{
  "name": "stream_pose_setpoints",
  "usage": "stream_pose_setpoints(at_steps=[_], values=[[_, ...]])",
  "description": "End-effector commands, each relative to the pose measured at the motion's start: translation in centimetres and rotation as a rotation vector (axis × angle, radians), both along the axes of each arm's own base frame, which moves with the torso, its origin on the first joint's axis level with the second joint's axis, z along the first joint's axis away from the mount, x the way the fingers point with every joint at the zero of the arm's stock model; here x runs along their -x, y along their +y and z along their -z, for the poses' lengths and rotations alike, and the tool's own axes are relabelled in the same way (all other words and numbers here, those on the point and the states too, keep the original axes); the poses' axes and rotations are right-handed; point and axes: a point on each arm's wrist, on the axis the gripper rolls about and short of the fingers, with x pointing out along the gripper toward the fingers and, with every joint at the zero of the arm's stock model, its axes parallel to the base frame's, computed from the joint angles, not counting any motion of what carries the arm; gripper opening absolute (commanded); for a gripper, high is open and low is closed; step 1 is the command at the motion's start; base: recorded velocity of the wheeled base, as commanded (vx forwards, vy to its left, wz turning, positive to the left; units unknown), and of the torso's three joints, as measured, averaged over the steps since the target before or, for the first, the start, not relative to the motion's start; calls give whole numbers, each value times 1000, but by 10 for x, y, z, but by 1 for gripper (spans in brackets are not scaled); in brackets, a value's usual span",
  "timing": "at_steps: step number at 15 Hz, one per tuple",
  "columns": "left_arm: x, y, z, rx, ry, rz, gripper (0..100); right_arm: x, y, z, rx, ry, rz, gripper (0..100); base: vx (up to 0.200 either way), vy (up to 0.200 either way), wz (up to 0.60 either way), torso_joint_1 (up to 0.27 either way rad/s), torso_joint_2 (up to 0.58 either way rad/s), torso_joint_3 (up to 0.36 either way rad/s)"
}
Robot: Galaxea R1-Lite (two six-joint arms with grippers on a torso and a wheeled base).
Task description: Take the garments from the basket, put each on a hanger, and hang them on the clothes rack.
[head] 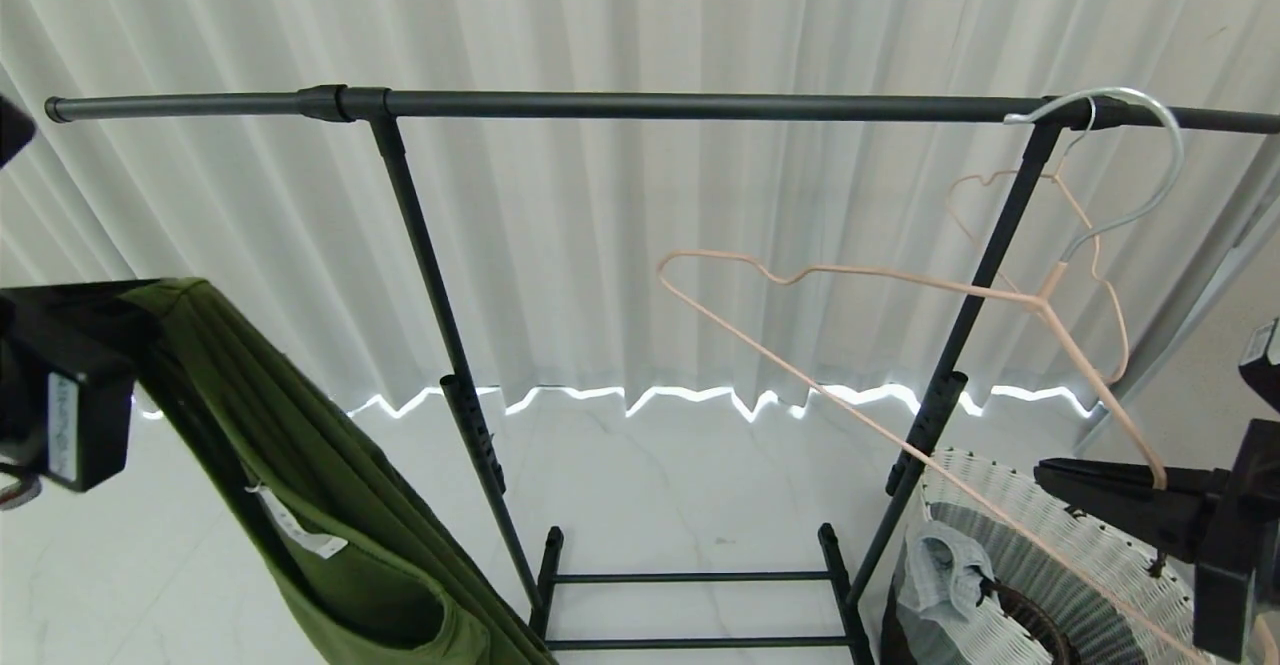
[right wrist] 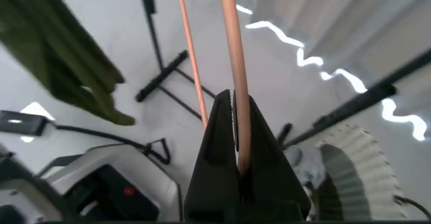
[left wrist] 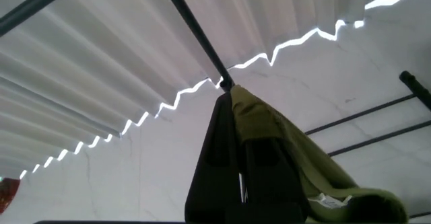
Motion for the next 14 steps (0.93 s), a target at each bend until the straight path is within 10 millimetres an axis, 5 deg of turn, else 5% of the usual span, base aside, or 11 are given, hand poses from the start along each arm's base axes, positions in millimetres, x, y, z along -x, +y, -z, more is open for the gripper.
stream_pose_setpoints(at_steps=[1,7,14], values=[[-34,-24,-9,30,33,-18,0,8,10,-1,-20,15,-85,0,0,0,0,0,0,0],[-95,-67,-14,278,68,-173,0,30,34,-10,-87,65,-281,0,0,0,0,0,0,0],[-107,-83,-18,288,64,-148,0,21,54,-7,-52,100,-289,0,0,0,0,0,0,0]])
